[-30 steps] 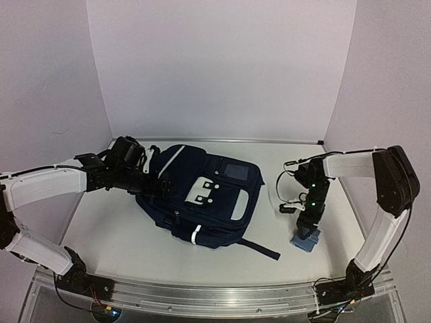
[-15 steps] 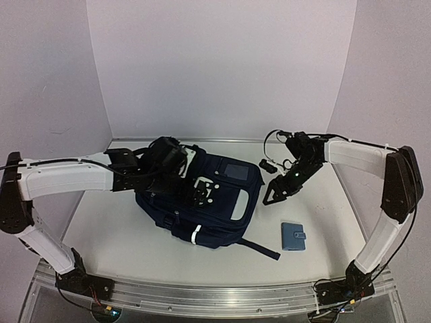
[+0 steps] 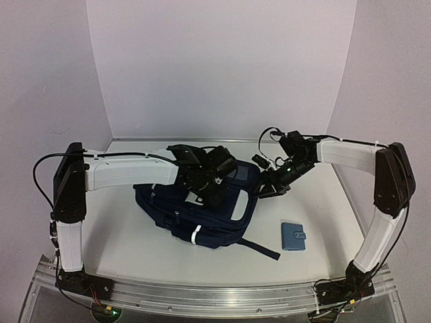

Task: Pack the student bag
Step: Adjust the student bag at the center of the board.

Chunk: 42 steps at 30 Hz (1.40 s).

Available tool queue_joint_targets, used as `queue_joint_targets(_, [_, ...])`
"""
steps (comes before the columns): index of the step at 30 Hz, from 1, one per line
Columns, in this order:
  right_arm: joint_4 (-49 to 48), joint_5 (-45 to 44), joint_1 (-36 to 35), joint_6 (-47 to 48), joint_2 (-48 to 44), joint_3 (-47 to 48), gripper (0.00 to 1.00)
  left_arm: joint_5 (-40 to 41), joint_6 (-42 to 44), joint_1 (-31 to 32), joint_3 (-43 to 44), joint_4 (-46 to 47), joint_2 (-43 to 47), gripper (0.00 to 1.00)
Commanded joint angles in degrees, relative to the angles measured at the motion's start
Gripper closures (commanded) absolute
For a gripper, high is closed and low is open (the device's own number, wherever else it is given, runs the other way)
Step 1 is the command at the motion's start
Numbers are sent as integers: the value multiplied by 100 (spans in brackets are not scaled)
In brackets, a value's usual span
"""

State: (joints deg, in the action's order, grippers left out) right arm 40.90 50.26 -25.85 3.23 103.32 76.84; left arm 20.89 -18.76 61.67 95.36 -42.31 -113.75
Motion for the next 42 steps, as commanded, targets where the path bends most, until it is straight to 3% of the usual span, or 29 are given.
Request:
queue_joint_targets(1, [-305,140,-323,-279,173,120,35,660,-222,16,488,-763,-184,63])
queue_joint_targets(7, [-367,-353,-522,-680,360,273,40,987,-295,19,712,-1118,-290,97])
queue_joint_targets(8, [-365,-435,-537,-686,393,294,40,1006,-306,20,689,-1102,-241,99])
queue_joint_targets(20, [-353,-1485,-564,-708,719,331,70,1316,-376,-264,-36,-1081,887,100])
queue_joint_targets(26, [-307,-1726,-567,-682,912,388,100,984,-358,-843,-896,-639,1808,100])
queue_joint_targets(34, [-243,-1924,-528,-511,680,528,100,327,-192,-1719,-2066,130,2292,100])
queue_joint_targets(42, [-242,-2385,-257,-99,556,770,100,129,-238,-2124,-2809,860,1923,100])
